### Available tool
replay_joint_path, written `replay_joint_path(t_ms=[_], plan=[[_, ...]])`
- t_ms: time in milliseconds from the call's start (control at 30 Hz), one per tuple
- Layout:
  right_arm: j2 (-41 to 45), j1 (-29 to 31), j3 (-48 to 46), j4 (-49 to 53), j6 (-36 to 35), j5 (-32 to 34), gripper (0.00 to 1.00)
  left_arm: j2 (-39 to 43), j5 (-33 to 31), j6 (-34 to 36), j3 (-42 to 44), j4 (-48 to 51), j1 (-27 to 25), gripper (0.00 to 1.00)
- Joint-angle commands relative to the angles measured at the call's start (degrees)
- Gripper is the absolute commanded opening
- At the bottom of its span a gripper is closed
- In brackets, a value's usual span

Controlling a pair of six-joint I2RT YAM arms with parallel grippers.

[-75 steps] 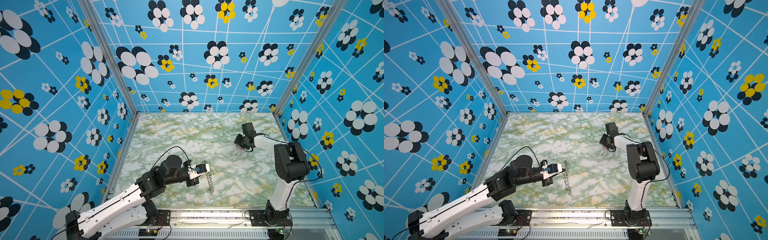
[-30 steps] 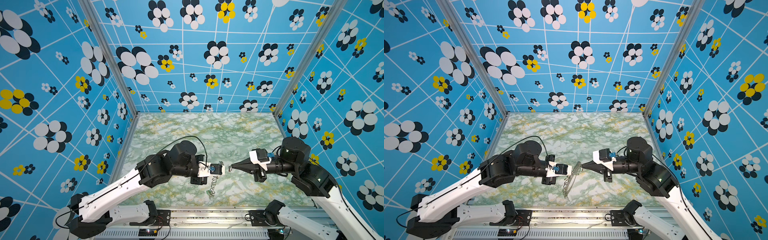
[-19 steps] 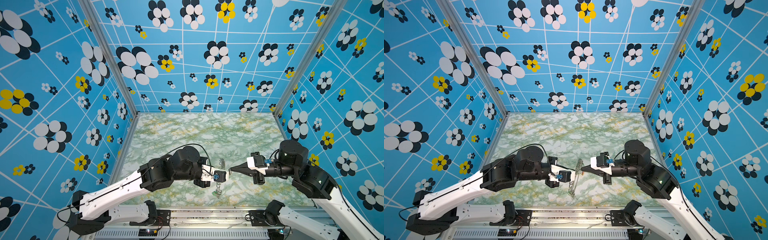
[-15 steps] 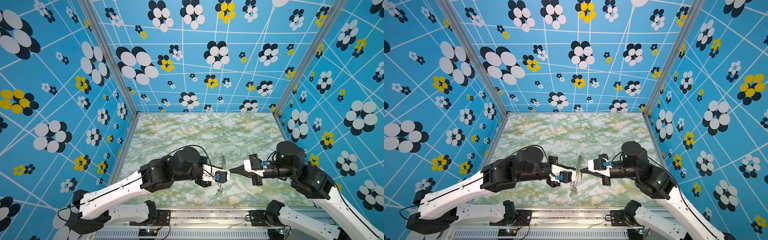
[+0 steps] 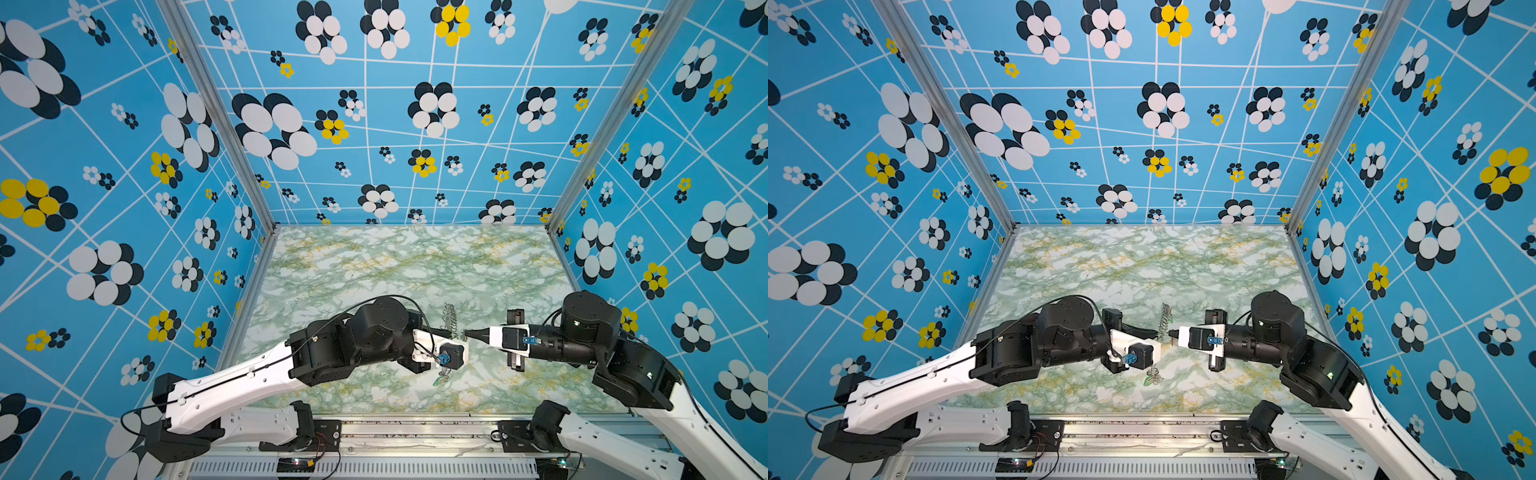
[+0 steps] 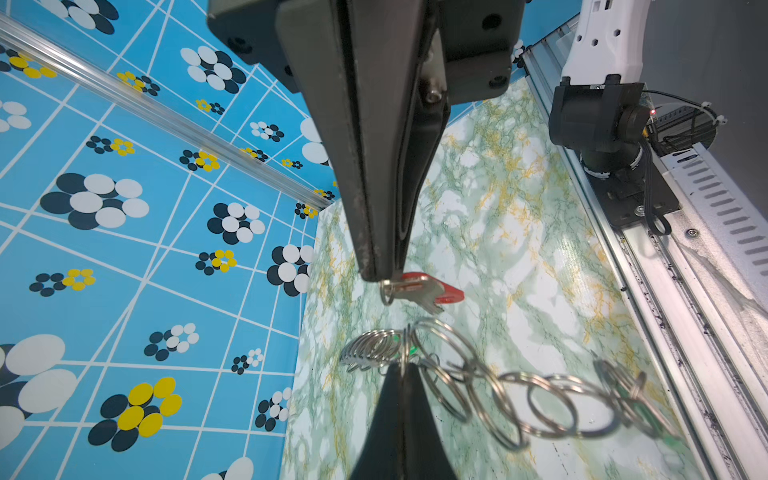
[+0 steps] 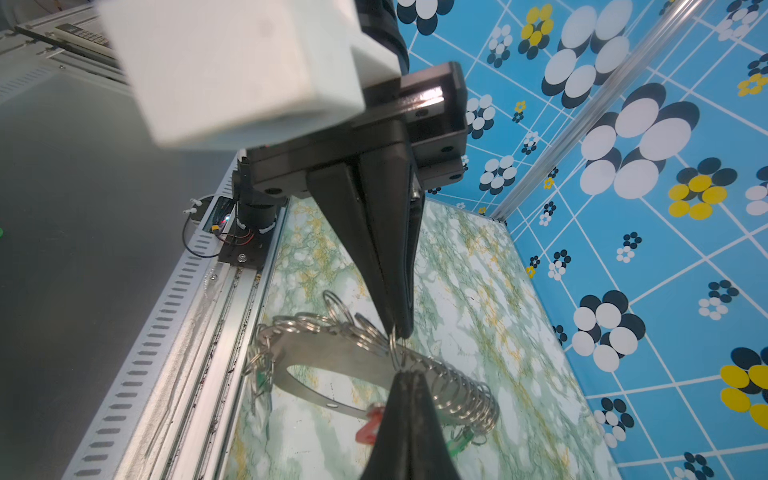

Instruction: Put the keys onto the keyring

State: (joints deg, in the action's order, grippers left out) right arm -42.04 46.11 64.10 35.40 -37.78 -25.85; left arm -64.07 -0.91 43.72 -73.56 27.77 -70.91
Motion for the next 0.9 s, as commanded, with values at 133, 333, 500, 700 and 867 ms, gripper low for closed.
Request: replay_joint_path(t_ms=[133,333,500,700,867], plan=[[-0.91,0.45,0.5,0.34,-1.36,-1.88,0.0,0.31,0.19,-0.57,-0.42,-3.12,-0.28,0.0],[-1.54,0.48,1.11,1.14,-1.58,-3.14,0.0,0.35,0.14,-0.75,-0.66,-3.1,-0.28,0.0],[-1.62,0.44,1.68,2.0,-1.58,-3.9,0.0,0.41,-0.2,-0.92,-0.62,-3.17,-0.28,0.0],[-1.54,0.47,2.13,2.66,-1.34,-4.04,0.0,0.4,-0.76,-0.92,-0.58,-3.25,-0.28,0.0],[-1.54,0.47,2.2,2.84,-1.02,-3.99,0.0,0.39,-1.0,-0.92,-0.62,-3.35,-0.26,0.0]])
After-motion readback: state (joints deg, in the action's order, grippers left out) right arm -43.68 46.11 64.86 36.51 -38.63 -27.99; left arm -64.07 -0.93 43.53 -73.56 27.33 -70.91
